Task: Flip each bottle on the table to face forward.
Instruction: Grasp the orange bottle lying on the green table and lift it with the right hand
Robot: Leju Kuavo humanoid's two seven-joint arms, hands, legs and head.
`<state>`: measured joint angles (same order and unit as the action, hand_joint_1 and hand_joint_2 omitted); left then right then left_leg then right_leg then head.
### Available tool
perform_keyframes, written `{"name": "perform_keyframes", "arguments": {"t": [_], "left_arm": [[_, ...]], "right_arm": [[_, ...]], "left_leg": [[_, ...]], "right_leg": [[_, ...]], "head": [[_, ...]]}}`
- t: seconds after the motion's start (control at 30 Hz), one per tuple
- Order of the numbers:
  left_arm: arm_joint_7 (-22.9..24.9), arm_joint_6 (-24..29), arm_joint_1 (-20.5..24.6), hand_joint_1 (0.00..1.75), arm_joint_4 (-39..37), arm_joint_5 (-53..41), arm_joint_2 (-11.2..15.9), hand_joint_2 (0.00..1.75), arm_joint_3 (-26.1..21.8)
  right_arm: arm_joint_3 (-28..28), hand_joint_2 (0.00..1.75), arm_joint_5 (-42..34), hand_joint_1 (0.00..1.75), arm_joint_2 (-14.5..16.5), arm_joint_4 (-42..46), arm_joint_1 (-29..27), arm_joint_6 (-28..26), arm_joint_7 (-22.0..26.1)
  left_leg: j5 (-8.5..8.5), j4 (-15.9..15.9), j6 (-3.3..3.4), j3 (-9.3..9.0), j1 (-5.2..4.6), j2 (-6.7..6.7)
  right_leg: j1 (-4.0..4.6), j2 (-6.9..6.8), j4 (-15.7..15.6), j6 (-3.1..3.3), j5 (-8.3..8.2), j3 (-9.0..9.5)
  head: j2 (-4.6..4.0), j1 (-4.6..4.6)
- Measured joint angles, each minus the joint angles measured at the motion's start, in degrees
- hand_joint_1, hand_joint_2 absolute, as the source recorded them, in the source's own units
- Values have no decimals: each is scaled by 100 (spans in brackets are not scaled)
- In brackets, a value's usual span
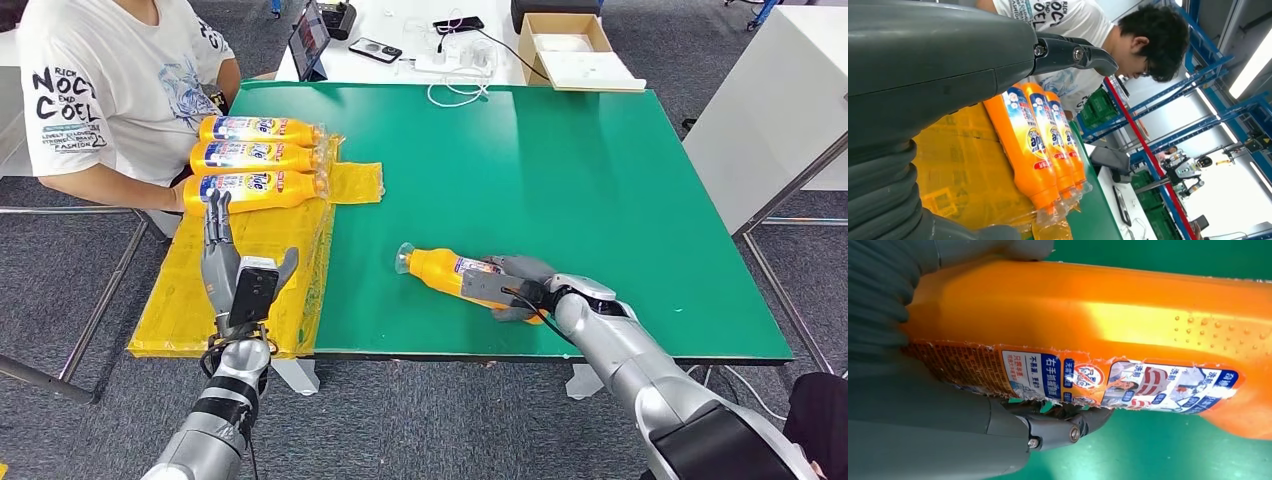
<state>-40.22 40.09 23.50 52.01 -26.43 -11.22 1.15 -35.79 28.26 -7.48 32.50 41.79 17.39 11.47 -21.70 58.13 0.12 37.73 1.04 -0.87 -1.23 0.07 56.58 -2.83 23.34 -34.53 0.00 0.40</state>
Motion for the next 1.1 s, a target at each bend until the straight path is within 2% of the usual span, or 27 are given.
{"name": "perform_keyframes", "arguments": {"t": [0.13, 0.3, 0.37, 0.43, 0.5, 0.6, 0.7, 0.83, 1.1], "left_arm": [[0, 0, -1, 0, -8, -17, -2, 175, 22], [0, 0, -9, 0, -8, -40, -18, 175, 22], [0, 0, -18, 0, -8, 17, -26, 175, 27], [0, -53, -32, 0, -8, 262, -35, 175, 76], [4, -364, -46, 0, -8, 719, -48, 175, 152], [120, -1385, -50, 0, -7, 1484, -135, 175, 205], [379, -2297, -50, 0, 62, 2004, -281, 175, 254], [737, -3061, -51, 0, 307, 2607, -410, 175, 390], [1106, -4334, -113, 0, 742, 3511, -463, 175, 730]], "right_arm": [[-20, 175, -273, 175, 6, 22, -70, -338, 78], [72, 175, -754, 175, 20, 253, -342, -1046, 269], [198, 175, -898, 175, 53, 474, -575, -1511, 372], [430, 175, -933, 175, 149, 896, -947, -2287, 542], [768, 175, -768, 175, 324, 1510, -1373, -3253, 748], [1362, 175, -332, 175, 662, 2559, -1883, -4526, 1091], [1865, 175, 1, 175, 949, 3419, -2242, -5294, 1444], [2368, 175, 132, 175, 1202, 4110, -2585, -5669, 1872], [2700, 175, 129, 175, 1418, 4415, -2884, -5522, 2397]], "left_leg": [[-1, 0, 0, -4, 1, 3], [-4, 0, -1, -6, 1, 11], [-4, -1, -2, -5, 1, 18], [-4, -1, -2, 2, 2, 19], [-3, -1, -3, 15, 4, 13], [-1, -1, -4, 36, 7, 5], [-2, -1, -3, 50, 7, 3], [-5, 0, -1, 61, 1, 3], [-4, -1, -1, 59, -2, 4]], "right_leg": [[2, 1, 0, 0, 0, 5], [3, 2, 0, 1, 0, 7], [3, 4, 0, 2, -1, 4], [5, 4, 1, 1, -1, -1], [6, 3, 3, 1, -1, -13], [7, 2, 4, 2, 1, -34], [4, 1, 4, 1, 2, -45], [-4, 1, 2, 1, 2, -53], [-1, 2, 2, 1, 1, -54]], "head": [[0, 0], [0, 2], [0, 1], [0, 1], [0, -1], [0, -2], [0, -1], [0, 1], [0, -1]]}}
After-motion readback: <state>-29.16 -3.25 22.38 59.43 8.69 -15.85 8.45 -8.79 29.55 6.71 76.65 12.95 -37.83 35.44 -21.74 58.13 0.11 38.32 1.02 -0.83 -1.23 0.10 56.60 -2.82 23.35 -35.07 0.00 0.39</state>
